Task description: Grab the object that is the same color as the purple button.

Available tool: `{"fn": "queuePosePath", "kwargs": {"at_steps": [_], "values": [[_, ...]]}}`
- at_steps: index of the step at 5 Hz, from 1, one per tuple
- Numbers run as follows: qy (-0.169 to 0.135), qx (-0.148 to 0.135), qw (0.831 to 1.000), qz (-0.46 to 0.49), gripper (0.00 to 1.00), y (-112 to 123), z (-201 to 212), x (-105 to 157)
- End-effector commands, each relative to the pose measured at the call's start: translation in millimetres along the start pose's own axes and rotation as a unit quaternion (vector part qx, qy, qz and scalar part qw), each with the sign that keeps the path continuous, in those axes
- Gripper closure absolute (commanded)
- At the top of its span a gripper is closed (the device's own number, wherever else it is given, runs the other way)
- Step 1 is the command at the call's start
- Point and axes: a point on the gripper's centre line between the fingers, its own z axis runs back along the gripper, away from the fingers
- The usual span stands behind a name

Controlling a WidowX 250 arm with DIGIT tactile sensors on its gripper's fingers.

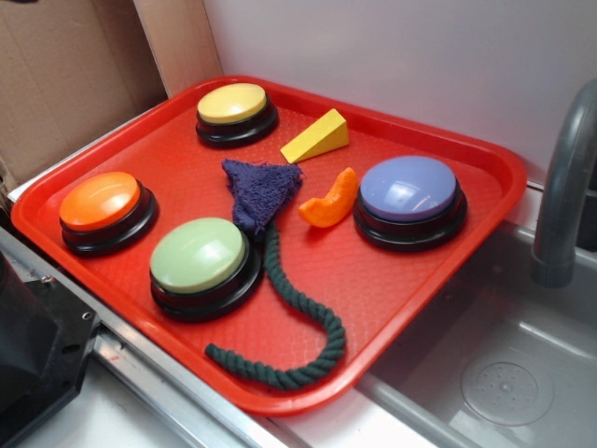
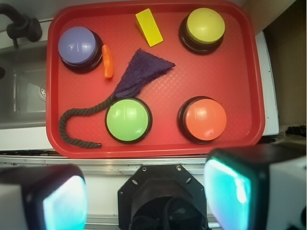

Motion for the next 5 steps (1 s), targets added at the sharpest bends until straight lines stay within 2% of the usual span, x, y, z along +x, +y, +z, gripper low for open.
{"fn": "queuePosePath", "kwargs": {"at_steps": [1,2,3,4,5], "values": [[0.000,0.000,1.000,0.000,0.00,0,0,0],[-0.008,-0.007,0.996,0.090,0.00,5,-23,18],[-0.015,-0.006,0.983,0.183,0.00,12,-49,39],[-0.046,0.006,0.958,0.284,0.00,19,-84,60],[-0.064,0.019,0.939,0.339,0.00,16,-122,80]]}}
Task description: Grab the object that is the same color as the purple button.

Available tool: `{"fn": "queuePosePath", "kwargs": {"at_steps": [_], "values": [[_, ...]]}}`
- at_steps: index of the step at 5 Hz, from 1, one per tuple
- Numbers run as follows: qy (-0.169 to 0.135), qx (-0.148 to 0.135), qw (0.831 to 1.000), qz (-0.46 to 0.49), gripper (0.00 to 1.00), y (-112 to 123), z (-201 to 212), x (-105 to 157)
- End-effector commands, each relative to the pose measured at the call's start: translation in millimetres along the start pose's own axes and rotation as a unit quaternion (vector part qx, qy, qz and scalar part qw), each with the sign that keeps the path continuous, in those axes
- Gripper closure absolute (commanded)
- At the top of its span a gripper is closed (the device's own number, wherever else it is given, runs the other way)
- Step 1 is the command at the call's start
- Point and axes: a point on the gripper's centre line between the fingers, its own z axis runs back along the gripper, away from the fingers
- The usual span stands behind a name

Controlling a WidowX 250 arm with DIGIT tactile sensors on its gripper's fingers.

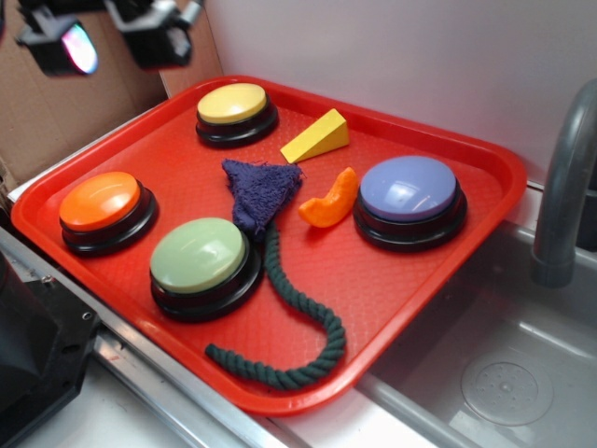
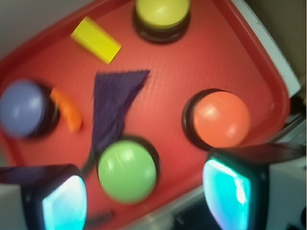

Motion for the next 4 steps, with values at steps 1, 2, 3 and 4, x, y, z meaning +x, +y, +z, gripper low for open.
{"fn": "queuePosePath", "kwargs": {"at_steps": [1,2,3,4], "values": [[-0.050,0.020,0.995,0.081,0.00,-24,-62,25],[-0.049,0.041,0.992,0.106,0.00,-33,-92,34],[-0.031,0.060,0.990,0.121,0.00,-35,-114,38],[-0.020,0.066,0.988,0.138,0.00,-33,-124,41]]}}
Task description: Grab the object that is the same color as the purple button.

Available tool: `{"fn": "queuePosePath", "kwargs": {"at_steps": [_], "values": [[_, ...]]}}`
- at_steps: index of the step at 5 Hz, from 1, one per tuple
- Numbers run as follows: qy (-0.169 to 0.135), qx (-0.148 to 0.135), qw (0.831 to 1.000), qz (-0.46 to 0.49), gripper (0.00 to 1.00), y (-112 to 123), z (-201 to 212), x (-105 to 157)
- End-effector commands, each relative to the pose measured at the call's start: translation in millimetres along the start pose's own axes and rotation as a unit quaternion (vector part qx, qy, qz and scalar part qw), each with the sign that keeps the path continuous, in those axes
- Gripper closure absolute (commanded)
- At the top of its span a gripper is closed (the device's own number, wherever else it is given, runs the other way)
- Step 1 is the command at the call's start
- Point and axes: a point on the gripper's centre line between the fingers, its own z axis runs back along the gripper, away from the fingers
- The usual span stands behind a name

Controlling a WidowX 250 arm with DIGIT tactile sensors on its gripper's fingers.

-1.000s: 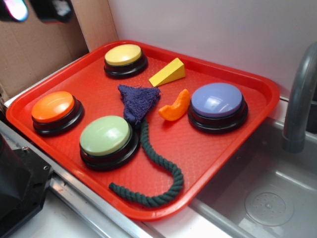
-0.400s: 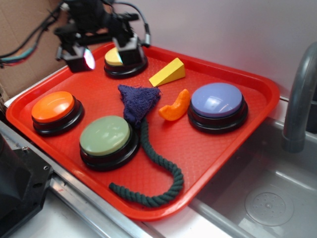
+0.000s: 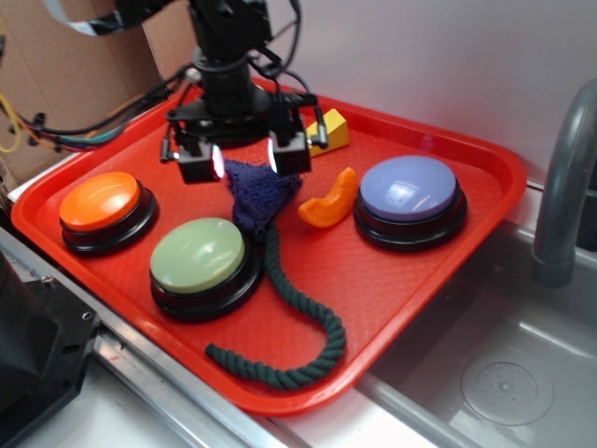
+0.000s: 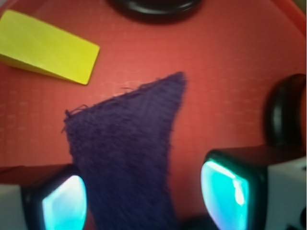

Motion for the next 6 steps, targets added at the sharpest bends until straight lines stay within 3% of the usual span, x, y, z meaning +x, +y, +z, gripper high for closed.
{"fn": "queuePosePath", "kwargs": {"at_steps": [1,2,3,4,6], "values": [[0.008,-0.030,0.998,0.056,0.00,4,-4,18],[0.027,-0.034,0.996,0.081,0.00,9,-11,19],[0.048,-0.038,0.992,0.112,0.30,12,-14,23],[0.053,-0.042,0.991,0.117,1.00,12,-16,22],[0.055,-0.053,0.991,0.114,1.00,14,-18,19]]}}
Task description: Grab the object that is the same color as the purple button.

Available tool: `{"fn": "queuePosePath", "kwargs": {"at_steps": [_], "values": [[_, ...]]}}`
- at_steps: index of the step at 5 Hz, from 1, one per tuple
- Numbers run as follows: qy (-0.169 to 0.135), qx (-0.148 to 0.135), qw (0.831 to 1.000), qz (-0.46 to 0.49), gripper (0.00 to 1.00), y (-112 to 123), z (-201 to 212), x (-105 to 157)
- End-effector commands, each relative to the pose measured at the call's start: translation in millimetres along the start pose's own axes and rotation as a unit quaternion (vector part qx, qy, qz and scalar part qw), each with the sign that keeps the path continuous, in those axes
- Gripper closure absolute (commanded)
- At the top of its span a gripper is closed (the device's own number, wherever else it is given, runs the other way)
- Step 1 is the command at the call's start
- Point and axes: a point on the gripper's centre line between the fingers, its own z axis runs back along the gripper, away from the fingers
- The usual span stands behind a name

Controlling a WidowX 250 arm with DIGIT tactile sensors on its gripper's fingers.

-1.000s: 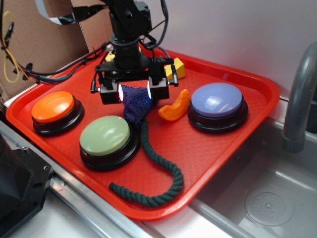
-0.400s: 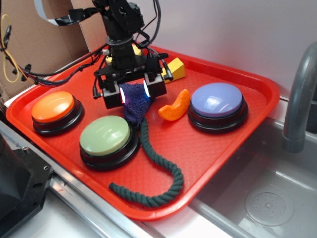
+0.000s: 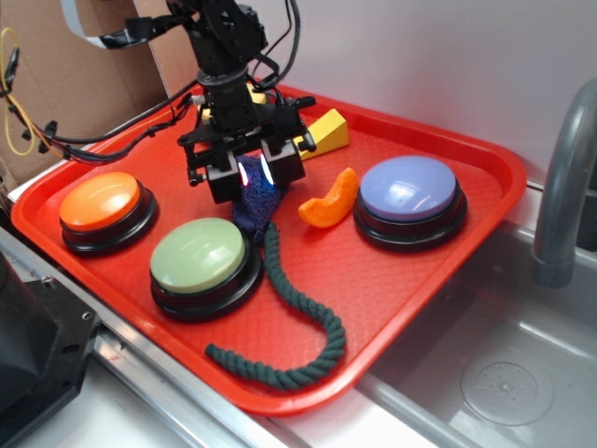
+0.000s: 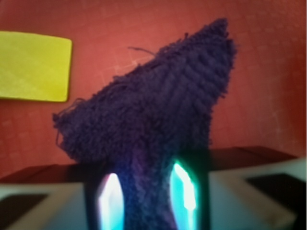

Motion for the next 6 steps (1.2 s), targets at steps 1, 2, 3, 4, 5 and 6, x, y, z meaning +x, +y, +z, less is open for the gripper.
{"fn": "queuePosePath", "kwargs": {"at_steps": [1,2,3,4,5,6], "values": [[-0.012,-0.021,1.000,-0.005,1.00,4,4,7],[-0.044,-0.033,0.997,-0.053,1.00,0,19,5],[-0.052,-0.032,0.994,-0.086,1.00,-7,58,9],[-0.056,-0.019,0.984,-0.165,1.00,-16,103,17],[-0.062,0.012,0.966,-0.250,1.00,-20,140,21],[-0.070,-0.008,0.951,-0.300,1.00,-17,172,24]]}}
